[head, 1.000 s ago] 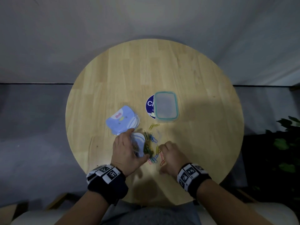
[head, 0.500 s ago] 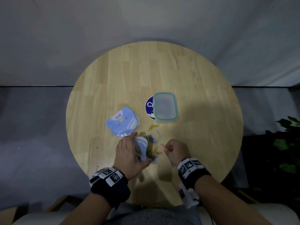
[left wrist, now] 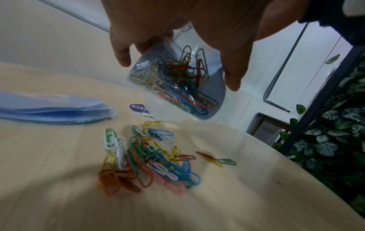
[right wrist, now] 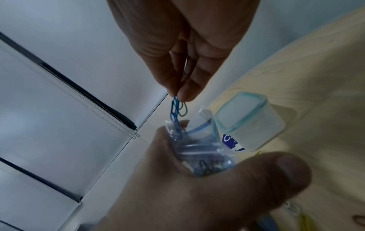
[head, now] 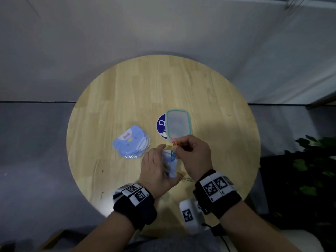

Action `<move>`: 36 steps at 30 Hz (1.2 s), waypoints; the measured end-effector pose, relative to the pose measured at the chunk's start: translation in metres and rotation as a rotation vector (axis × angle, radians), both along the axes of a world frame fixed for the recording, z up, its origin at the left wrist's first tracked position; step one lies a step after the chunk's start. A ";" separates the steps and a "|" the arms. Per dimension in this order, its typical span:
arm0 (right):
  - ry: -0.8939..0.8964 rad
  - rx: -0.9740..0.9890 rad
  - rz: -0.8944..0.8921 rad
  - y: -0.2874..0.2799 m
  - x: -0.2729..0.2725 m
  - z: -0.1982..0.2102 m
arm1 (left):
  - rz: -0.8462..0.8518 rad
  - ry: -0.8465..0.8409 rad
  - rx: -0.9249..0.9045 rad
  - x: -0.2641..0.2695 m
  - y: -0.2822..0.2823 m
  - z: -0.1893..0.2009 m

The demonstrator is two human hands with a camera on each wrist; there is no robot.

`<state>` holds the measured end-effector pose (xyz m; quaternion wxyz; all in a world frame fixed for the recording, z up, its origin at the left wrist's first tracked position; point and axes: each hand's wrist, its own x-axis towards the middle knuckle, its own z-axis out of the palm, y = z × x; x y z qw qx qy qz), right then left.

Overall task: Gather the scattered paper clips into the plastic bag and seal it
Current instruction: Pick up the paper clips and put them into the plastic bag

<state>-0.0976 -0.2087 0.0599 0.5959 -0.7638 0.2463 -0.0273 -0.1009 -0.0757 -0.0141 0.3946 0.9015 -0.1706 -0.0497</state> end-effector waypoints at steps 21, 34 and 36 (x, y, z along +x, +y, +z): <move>0.167 -0.361 0.566 0.015 -0.024 0.007 | 0.085 -0.107 -0.088 0.006 -0.001 0.014; 0.151 -0.240 0.694 -0.040 -0.005 -0.003 | -0.056 0.744 -0.376 0.024 0.026 0.025; 0.128 -0.184 0.675 -0.039 -0.004 -0.003 | -0.098 0.856 -0.401 0.023 0.024 0.031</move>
